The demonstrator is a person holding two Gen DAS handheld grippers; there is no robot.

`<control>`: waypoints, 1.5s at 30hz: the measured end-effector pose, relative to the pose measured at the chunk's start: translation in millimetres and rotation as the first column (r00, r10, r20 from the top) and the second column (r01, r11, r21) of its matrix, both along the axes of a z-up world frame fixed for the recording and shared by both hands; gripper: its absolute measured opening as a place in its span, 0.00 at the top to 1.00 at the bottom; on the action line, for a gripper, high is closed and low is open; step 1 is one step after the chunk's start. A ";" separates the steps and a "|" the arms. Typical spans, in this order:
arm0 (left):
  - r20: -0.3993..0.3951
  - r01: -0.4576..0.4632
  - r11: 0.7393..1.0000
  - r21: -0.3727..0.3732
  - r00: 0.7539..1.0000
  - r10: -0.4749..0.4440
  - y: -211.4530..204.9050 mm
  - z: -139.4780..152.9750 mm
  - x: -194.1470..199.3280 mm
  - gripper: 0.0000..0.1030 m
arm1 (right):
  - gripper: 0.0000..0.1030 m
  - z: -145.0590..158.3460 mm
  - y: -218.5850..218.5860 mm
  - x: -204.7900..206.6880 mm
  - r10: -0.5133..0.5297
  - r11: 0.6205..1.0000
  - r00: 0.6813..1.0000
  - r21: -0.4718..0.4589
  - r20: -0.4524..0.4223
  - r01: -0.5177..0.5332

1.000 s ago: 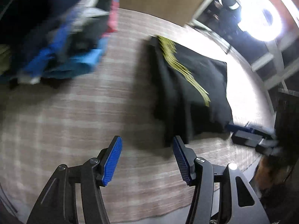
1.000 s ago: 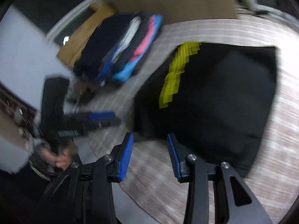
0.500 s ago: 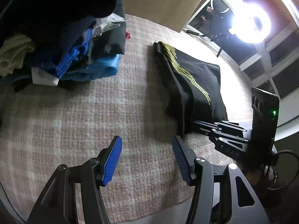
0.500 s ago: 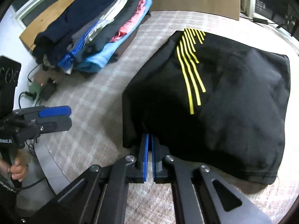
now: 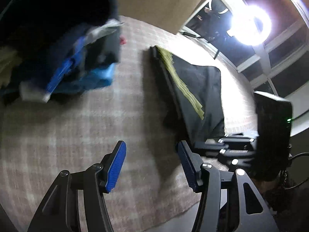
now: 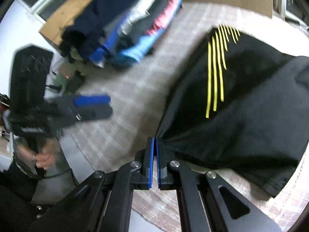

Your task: Fold clothes

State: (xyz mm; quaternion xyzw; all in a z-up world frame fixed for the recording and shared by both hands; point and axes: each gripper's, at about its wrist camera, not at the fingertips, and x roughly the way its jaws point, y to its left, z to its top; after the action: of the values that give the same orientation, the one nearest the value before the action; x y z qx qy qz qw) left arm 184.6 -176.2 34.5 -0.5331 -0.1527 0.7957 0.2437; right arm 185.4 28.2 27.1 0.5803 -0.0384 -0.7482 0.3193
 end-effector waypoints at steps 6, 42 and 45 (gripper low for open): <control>-0.078 0.057 0.998 0.024 0.995 -0.055 45.0 11.0 -68.2 0.49 | 0.74 39.7 58.9 -10.1 -0.098 0.988 0.995 -0.125 -0.030 0.093; -0.518 0.161 0.987 -0.005 0.844 -0.141 116.7 168.4 -97.3 0.92 | 0.93 177.6 215.9 -66.8 -0.280 0.955 0.801 -0.241 -0.530 0.175; -0.466 0.232 0.965 -0.127 0.844 -0.264 123.3 132.7 -43.9 0.46 | 0.72 137.3 218.1 -21.0 -0.178 0.984 0.861 -0.107 -0.476 0.144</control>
State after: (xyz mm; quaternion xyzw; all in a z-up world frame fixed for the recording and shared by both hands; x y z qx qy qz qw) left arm 140.6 -52.8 167.2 -0.3427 0.0085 0.8690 0.3570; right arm 164.3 246.4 164.4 0.3586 -0.0311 -0.8916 0.2749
